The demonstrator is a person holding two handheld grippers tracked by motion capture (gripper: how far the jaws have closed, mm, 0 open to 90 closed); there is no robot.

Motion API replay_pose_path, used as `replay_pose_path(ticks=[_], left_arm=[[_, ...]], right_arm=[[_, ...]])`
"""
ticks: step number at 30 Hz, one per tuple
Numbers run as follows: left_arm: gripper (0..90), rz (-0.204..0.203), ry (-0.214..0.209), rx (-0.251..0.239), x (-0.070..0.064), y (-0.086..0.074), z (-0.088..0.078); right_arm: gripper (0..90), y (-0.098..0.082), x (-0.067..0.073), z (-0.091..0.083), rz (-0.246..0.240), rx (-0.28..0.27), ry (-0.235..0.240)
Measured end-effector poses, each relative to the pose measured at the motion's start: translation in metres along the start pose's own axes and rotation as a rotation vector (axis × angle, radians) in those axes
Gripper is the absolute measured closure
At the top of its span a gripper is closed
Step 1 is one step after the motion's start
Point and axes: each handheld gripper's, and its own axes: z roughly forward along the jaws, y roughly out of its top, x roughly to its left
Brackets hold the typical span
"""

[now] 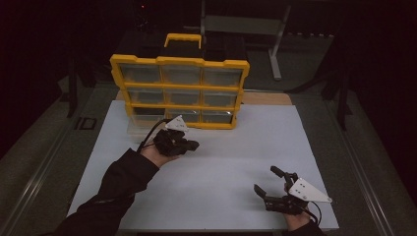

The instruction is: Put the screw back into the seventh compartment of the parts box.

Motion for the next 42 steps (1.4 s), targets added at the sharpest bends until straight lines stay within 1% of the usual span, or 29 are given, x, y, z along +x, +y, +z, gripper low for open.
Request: replay_pose_path(ticks=[6,8,11,13,16,24,29,31,32,34,36,40,41,42], left_arm=[[86.3,-0.008,0.029,-0.020,0.009,0.003,-0.016],[86.3,-0.017,0.041,-0.035,0.012,0.003,-0.022],[86.3,-0.015,0.060,-0.049,0.018,0.003,-0.030],[86.3,-0.026,0.069,-0.070,0.023,0.001,-0.034],[86.3,-0.046,0.088,-0.085,0.030,-0.001,-0.042],[86.3,-0.079,0.156,-0.102,0.044,-0.005,-0.056],[86.3,-0.110,0.193,-0.124,0.051,-0.009,-0.062],[86.3,-0.116,0.220,-0.125,0.054,-0.012,-0.065],[86.3,-0.125,0.223,-0.130,0.056,-0.013,-0.066],[86.3,-0.134,0.251,-0.131,0.060,-0.016,-0.069],[86.3,-0.149,0.264,-0.140,0.063,-0.018,-0.071],[86.3,-0.172,0.291,-0.137,0.070,-0.025,-0.075],[86.3,-0.181,0.303,-0.137,0.072,-0.027,-0.075],[86.3,-0.192,0.304,-0.138,0.074,-0.029,-0.076]], right_arm=[[14.1,0.000,0.000,0.000,0.000,0.000,-0.001],[14.1,0.000,0.000,0.000,-0.001,0.000,-0.001],[14.1,0.000,0.000,0.000,-0.002,0.001,-0.002],[14.1,0.000,0.000,0.000,-0.002,0.000,-0.002],[14.1,0.000,0.000,0.000,-0.001,0.001,-0.002],[14.1,0.000,0.000,0.001,0.000,0.001,-0.001],[14.1,0.000,0.000,0.001,-0.003,0.002,0.000],[14.1,0.000,0.000,0.001,0.001,0.002,0.000],[14.1,0.000,0.000,0.001,-0.001,0.002,0.000],[14.1,0.000,0.000,0.001,-0.001,0.002,0.000],[14.1,0.000,0.000,0.001,0.000,0.002,0.000],[14.0,0.000,0.000,0.001,0.000,0.002,0.000],[14.1,0.000,0.000,0.001,-0.001,0.002,0.000],[14.0,0.000,0.000,0.001,-0.001,0.003,-0.001]])
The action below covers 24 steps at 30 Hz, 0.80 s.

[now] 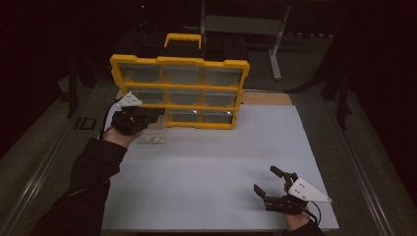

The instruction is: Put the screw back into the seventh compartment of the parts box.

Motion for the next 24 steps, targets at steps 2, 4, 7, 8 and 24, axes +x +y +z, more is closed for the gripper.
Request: replay_pose_path(ticks=[2,4,7,8,24], left_arm=[[86.3,-0.009,0.019,0.009,0.004,-0.004,0.001],[86.2,-0.020,0.026,0.016,0.008,-0.007,0.002],[86.2,-0.036,0.040,0.032,0.014,-0.012,0.004],[86.2,-0.038,0.045,0.038,0.015,-0.014,0.006],[86.2,-0.054,0.073,0.127,0.028,-0.022,0.026]], right_arm=[[14.0,0.000,0.000,0.000,0.000,0.000,0.000],[14.1,0.000,0.000,0.000,0.000,0.000,0.000],[14.0,0.000,0.000,0.000,-0.001,0.000,0.001],[14.1,0.000,0.000,0.000,-0.001,0.001,0.002],[14.1,0.000,0.000,0.000,-0.001,-0.001,0.003]])
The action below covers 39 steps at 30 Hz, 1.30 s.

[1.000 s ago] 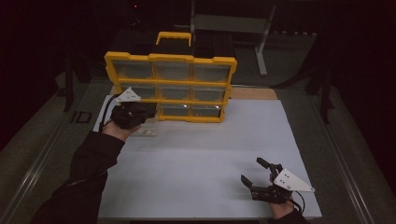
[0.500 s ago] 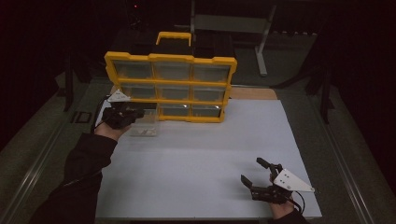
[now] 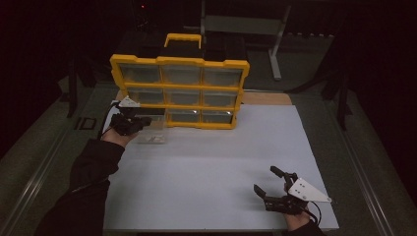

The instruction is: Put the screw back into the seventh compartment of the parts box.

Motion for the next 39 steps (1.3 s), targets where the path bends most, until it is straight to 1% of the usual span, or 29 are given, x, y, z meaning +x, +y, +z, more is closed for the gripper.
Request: replay_pose_path(ticks=[1,4,6,13,14,15,16,18,19,20,21,22,24,25,27,28,30,31,33,34,35,36,37,39], left_arm=[[86.2,0.005,0.003,0.012,0.000,0.000,0.001],[86.2,0.001,0.009,0.031,0.002,-0.001,0.005],[86.1,0.010,0.016,0.050,0.002,-0.002,0.007],[86.0,0.002,0.018,0.085,0.004,-0.002,0.012],[86.0,0.005,0.026,0.089,0.004,-0.002,0.012],[85.9,0.000,0.027,0.093,0.004,-0.002,0.012],[85.4,-0.002,0.021,0.098,0.005,-0.002,0.013],[85.1,0.003,0.029,0.108,0.004,-0.003,0.013],[82.0,-0.009,0.019,0.105,0.005,-0.003,0.013],[76.5,-0.014,0.020,0.104,0.004,-0.002,0.012],[74.2,-0.014,0.019,0.100,0.004,-0.002,0.011],[69.8,-0.017,0.002,0.089,0.004,-0.002,0.009],[60.8,-0.010,0.004,0.078,0.001,-0.001,0.004],[56.8,-0.006,-0.010,0.066,0.001,-0.001,0.001],[44.8,-0.008,-0.011,0.041,-0.002,-0.001,-0.006],[40.5,-0.009,-0.033,0.021,-0.002,-0.002,-0.010],[30.0,-0.021,-0.042,-0.002,-0.005,-0.005,-0.015],[25.8,-0.023,-0.059,-0.009,-0.006,-0.008,-0.018],[17.4,-0.023,-0.080,-0.024,-0.009,-0.014,-0.021],[14.3,-0.024,-0.097,-0.031,-0.011,-0.017,-0.023],[13.4,-0.027,-0.102,-0.039,-0.013,-0.021,-0.024],[13.2,-0.029,-0.115,-0.048,-0.014,-0.024,-0.026],[11.1,-0.028,-0.137,-0.056,-0.016,-0.028,-0.027],[5.2,-0.023,-0.166,-0.065,-0.020,-0.034,-0.031]], right_arm=[[14.0,0.000,0.000,0.000,0.000,0.000,0.000],[14.0,0.000,0.000,0.000,0.000,-0.001,0.000],[14.1,0.000,0.000,0.000,0.001,-0.001,0.001],[14.0,-0.001,-0.001,0.000,0.008,0.000,-0.001],[14.0,-0.001,-0.001,0.000,0.010,0.000,0.000],[14.1,-0.001,-0.002,0.000,0.011,0.001,0.000],[14.0,-0.001,-0.002,0.000,0.010,0.000,0.000],[14.1,-0.002,-0.002,-0.001,0.009,0.003,0.000],[14.0,-0.002,-0.001,-0.001,0.008,0.004,0.000],[14.1,-0.002,-0.001,-0.001,0.009,0.004,-0.002],[14.1,-0.002,-0.001,-0.002,0.008,0.002,-0.003],[14.0,-0.002,-0.001,-0.003,0.009,0.003,-0.005],[14.1,-0.002,-0.001,-0.005,0.010,0.002,-0.011],[14.0,-0.002,-0.001,-0.006,0.011,0.003,-0.014],[14.0,-0.003,-0.001,-0.007,0.009,0.002,-0.017],[14.1,-0.003,-0.001,-0.008,0.011,0.004,-0.020],[14.0,-0.003,0.000,-0.009,0.010,0.004,-0.022],[14.0,-0.003,0.000,-0.009,0.008,0.005,-0.024],[14.1,-0.003,0.000,-0.010,0.011,0.007,-0.026],[14.1,-0.003,0.000,-0.011,0.014,0.006,-0.028],[14.1,-0.003,0.000,-0.011,0.014,0.004,-0.029],[14.0,-0.003,0.000,-0.011,0.014,0.003,-0.029],[14.0,-0.003,0.000,-0.010,0.009,0.006,-0.029],[14.0,-0.003,0.001,-0.009,0.007,0.011,-0.024]])
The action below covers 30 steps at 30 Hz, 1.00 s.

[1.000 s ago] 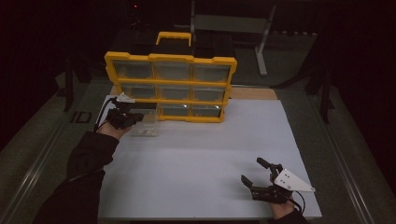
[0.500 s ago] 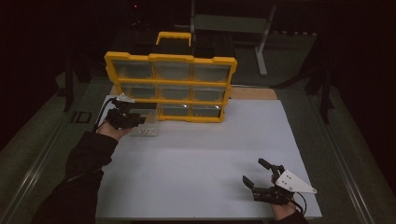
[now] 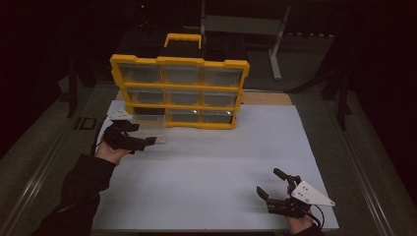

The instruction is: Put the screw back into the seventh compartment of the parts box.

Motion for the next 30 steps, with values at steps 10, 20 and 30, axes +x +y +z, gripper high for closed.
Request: replay_pose_path(ticks=[10,20,30], left_arm=[[0.4,0.031,-0.105,-0.102,-0.025,-0.032,-0.014],[0.5,0.075,-0.102,-0.131,-0.039,-0.070,-0.012],[0.5,0.102,-0.094,-0.180,-0.039,-0.098,-0.004]], right_arm=[[14.0,0.002,0.000,0.004,-0.006,-0.004,0.012],[14.1,0.003,0.001,0.007,-0.009,-0.005,0.022],[14.1,0.002,0.001,0.006,-0.008,-0.005,0.020]])
